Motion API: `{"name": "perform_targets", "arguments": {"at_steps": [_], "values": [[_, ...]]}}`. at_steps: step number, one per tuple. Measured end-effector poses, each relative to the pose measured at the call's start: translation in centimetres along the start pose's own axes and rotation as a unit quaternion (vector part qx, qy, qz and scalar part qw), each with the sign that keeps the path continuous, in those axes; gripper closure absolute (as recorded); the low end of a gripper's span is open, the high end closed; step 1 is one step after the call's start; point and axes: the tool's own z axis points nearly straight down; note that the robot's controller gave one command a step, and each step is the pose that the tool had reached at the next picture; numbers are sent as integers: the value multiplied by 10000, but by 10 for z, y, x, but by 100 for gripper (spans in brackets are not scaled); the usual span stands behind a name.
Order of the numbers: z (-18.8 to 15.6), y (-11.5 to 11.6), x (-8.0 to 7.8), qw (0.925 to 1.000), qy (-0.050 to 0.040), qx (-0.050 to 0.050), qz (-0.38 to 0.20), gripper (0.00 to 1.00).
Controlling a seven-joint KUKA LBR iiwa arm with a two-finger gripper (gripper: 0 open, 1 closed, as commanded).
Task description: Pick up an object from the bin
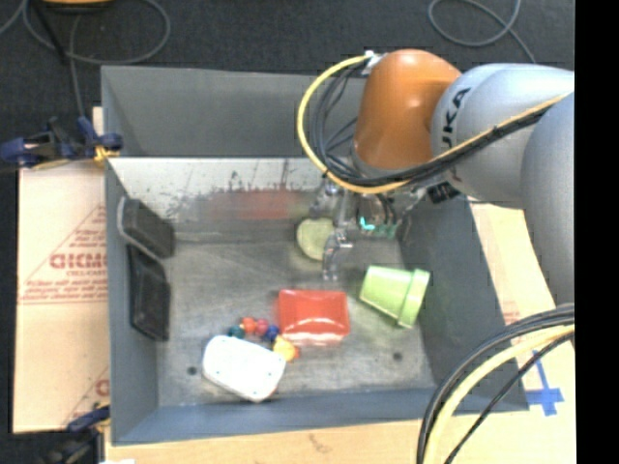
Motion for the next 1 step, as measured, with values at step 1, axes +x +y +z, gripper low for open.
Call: {"name": "perform_targets", "arguments": {"at_steps": [1], "values": [[-5,0,-2,10000,-44,-1,1,100]]}}
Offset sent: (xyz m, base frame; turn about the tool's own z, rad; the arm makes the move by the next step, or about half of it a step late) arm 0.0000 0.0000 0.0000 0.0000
